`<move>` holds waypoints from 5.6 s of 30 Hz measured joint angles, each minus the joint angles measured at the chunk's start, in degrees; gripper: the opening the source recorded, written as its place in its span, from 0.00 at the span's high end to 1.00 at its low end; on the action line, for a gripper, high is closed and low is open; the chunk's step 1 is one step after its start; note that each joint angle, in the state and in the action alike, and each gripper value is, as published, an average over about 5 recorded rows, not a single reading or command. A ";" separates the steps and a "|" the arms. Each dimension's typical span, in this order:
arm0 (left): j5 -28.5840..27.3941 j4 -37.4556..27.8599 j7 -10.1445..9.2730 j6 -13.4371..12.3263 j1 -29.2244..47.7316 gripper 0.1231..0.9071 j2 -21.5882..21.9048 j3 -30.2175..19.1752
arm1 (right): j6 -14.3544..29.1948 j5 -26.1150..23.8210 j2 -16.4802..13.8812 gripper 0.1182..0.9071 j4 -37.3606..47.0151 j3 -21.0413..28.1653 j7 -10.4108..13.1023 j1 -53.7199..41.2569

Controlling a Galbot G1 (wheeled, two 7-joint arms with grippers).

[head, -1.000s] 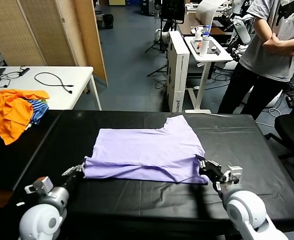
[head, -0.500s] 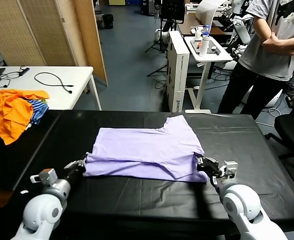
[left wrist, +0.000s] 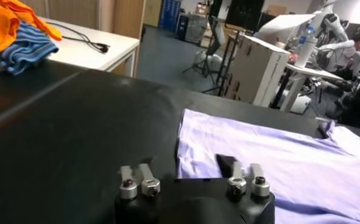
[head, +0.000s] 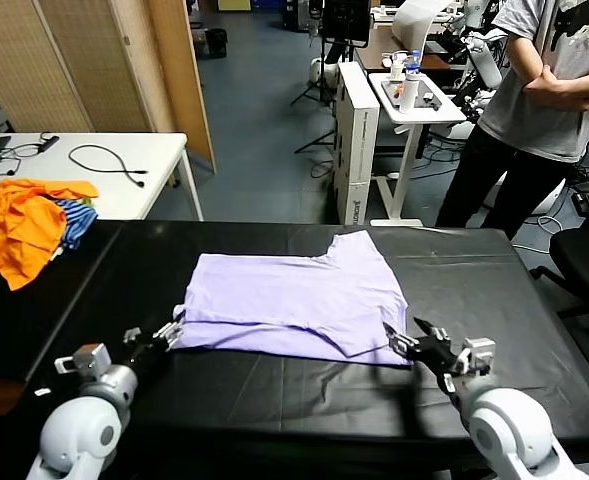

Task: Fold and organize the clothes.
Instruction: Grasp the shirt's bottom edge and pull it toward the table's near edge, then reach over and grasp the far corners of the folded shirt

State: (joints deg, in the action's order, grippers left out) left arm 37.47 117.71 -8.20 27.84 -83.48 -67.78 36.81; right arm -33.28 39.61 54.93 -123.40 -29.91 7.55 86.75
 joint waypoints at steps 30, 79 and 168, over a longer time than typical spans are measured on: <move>-1.43 -0.83 0.20 -0.16 -2.90 0.96 -0.88 -0.13 | -5.44 -3.03 -0.33 0.97 -3.14 -0.16 0.75 3.16; -2.36 15.97 -3.46 7.27 -15.34 0.00 0.78 7.27 | -4.67 4.49 1.12 0.00 -6.78 -5.01 -0.25 -1.99; 10.16 -24.37 0.36 8.79 27.66 0.95 11.04 -14.30 | -5.75 1.51 6.10 0.97 42.00 31.07 -1.64 -53.11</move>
State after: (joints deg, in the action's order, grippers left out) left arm 47.63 93.34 -7.84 36.63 -55.82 -56.74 22.51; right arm -39.03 41.12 61.03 -81.41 1.15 5.91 33.64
